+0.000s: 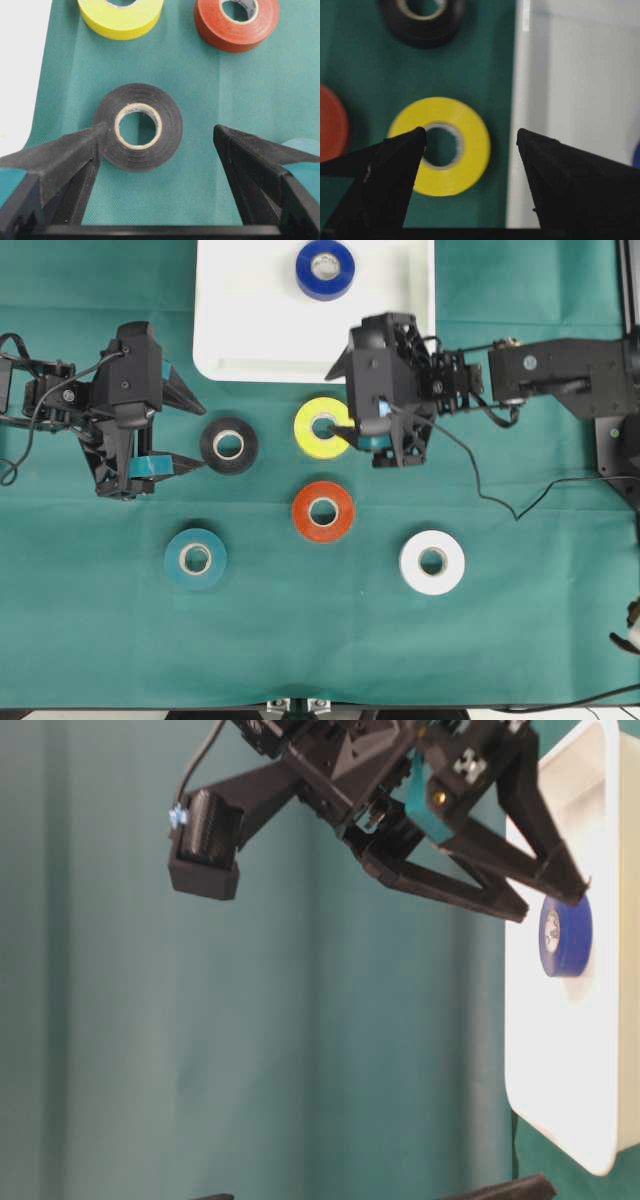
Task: Put the tape alternately from left to right into the white case.
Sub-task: 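Release the blue roll and withdraw the right gripper over the yellow roll, then move the left gripper over the black tape roll and grasp it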
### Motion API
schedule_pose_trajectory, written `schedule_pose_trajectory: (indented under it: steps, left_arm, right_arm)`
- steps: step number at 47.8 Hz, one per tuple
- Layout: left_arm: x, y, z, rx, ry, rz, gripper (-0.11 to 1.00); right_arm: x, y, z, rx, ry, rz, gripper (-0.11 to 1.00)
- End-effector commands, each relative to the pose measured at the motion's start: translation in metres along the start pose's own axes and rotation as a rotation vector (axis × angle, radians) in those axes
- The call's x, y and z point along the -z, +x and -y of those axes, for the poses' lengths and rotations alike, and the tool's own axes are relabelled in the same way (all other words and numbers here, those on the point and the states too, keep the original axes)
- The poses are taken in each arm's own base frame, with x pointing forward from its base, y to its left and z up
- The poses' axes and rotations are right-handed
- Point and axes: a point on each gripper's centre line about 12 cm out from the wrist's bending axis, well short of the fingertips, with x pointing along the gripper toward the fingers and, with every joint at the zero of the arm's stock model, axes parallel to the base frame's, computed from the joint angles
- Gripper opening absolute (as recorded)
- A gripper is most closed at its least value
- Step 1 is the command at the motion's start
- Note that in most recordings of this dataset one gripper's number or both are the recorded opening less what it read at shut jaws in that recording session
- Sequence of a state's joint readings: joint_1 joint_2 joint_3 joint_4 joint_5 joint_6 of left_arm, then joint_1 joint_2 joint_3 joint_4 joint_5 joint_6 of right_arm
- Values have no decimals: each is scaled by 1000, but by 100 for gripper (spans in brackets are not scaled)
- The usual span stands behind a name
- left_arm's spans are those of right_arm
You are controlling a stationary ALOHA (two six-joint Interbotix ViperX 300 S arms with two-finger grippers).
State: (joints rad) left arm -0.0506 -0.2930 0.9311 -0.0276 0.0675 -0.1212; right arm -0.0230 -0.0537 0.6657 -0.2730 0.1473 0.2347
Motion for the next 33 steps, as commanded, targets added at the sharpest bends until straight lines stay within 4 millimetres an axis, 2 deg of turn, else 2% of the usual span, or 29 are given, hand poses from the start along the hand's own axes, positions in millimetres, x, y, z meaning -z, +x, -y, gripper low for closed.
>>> schedule_pose_trajectory:
  steps: [1,18,33]
  left_arm:
    - [-1,-1,-1,-1,-8,9,57]
    - [0,-1,-1,-1,-50,6,57]
    - [0,-1,0,1,-55,8,57]
  right_arm:
    - [-8,-9,-8,-17,-7,35,81]
    - [3,-13,-32,-65,-54,18,81]
    - [5,-14,-34,-70,-59,15,81]
